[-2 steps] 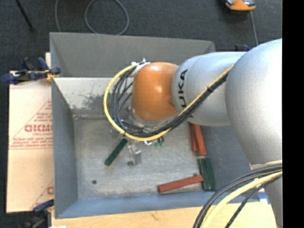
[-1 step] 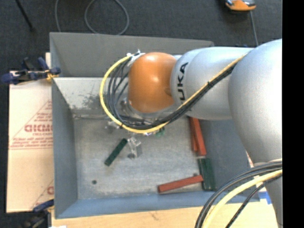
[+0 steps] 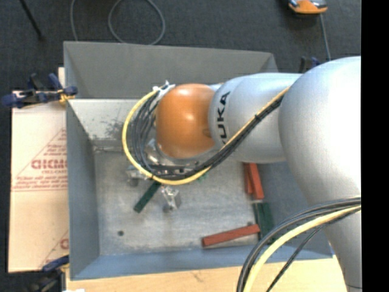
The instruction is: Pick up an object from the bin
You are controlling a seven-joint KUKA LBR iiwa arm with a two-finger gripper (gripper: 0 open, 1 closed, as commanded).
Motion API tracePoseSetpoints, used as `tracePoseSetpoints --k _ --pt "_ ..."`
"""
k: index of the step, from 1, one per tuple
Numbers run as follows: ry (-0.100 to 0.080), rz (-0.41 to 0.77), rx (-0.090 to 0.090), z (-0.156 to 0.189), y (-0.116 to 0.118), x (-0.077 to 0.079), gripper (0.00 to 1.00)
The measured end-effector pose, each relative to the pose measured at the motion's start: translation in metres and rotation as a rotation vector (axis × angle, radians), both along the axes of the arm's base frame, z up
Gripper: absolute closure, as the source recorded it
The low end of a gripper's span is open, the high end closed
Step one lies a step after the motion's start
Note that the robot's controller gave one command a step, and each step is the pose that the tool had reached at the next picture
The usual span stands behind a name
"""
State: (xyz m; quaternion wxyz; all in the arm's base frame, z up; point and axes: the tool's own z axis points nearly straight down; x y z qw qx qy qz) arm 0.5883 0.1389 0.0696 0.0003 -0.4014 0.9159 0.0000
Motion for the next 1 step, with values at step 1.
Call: tracePoseSetpoints --k 1 --pt "-0.002 -0.006 0.002 0.0011 0.0000 0.0012 0.00"
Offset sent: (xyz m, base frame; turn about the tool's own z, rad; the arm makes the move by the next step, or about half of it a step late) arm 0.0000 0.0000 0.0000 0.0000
